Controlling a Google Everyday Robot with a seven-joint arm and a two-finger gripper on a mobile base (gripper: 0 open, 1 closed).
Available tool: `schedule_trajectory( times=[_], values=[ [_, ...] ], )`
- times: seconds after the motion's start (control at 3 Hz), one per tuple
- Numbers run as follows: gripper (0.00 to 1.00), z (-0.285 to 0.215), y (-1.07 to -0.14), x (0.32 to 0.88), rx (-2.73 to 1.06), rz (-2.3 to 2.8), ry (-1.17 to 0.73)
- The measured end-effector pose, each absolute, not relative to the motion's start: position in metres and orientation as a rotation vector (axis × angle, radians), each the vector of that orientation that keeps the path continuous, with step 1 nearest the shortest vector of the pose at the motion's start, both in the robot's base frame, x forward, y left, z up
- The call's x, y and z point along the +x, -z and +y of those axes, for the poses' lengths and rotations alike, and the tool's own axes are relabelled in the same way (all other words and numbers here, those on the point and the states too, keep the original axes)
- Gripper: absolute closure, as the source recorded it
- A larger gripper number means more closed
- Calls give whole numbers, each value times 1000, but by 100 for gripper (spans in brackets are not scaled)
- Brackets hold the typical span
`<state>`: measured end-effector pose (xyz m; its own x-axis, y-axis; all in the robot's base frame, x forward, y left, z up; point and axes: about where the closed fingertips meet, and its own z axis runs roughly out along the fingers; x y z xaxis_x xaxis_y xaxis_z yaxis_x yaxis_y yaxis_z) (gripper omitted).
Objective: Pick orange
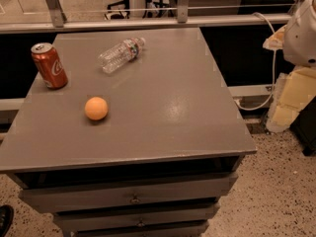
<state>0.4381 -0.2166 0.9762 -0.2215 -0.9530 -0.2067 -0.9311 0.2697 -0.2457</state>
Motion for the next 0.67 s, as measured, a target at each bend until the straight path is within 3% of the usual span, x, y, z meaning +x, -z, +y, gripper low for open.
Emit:
schedule_trajectory(
  times=[0.67],
  values=[
    [0, -213, -976, 443, -1699, 2196, 49]
  ],
)
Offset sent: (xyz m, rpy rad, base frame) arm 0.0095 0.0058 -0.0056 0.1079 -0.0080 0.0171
